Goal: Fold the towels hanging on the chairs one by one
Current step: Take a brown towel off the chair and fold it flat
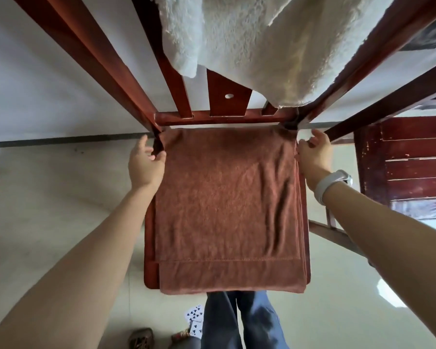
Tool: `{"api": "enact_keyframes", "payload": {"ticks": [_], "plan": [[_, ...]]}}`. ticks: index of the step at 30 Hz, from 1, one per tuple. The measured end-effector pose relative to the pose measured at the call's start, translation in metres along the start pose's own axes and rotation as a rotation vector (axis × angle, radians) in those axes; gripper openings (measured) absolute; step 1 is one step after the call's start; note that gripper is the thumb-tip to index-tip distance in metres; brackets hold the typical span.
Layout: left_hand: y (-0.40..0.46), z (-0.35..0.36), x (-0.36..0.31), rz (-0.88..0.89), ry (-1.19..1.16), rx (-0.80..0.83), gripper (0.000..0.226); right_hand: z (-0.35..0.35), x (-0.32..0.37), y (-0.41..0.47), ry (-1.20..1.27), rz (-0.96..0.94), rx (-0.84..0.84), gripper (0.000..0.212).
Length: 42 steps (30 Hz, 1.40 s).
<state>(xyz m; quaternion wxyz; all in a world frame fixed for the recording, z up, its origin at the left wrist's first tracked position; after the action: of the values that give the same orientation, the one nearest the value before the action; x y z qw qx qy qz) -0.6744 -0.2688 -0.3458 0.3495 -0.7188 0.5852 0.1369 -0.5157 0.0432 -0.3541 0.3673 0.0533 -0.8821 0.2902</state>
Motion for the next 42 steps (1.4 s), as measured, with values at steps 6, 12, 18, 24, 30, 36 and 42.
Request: {"api": "enact_keyframes", "payload": {"ticks": [6,12,18,24,30,36,42], "plan": [[-0.074,0.010,0.065,-0.054,0.117,0.025,0.039,-0.022,-0.064,-0.070,-0.192,-0.037,0.003,0.030],[-0.143,0.004,0.134,-0.214,0.206,-0.030,0.038,-0.042,-0.163,-0.130,-0.307,0.189,0.022,0.022],[-0.146,-0.005,0.146,-0.262,0.169,-0.004,0.030,-0.039,-0.196,-0.141,-0.351,0.249,0.057,0.032],[-0.138,-0.002,0.148,-0.419,0.101,0.030,0.025,-0.035,-0.178,-0.135,-0.316,0.280,0.044,0.028],[-0.151,-0.020,0.129,-0.337,-0.175,-0.062,0.022,-0.049,-0.158,-0.138,-0.081,0.209,0.079,0.025],[-0.181,-0.034,0.144,-0.540,-0.628,0.119,0.027,-0.091,-0.165,-0.165,0.274,0.265,0.111,0.012],[-0.223,-0.010,0.204,-0.768,-0.382,0.146,0.031,-0.087,-0.243,-0.186,0.018,0.380,0.178,0.016]]}}
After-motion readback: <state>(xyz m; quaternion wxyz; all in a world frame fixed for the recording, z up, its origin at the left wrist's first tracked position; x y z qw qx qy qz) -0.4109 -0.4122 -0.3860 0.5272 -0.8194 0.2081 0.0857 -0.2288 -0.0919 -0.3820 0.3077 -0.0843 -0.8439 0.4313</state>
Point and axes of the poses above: each hand's wrist, its own y-axis towards the middle knuckle, its own z-axis out of the palm, x = y × z, the point moved 5 cm from there along y, towards the middle knuckle, and after that the axes turned 3 degrees about -x, right-handed, at the moved point
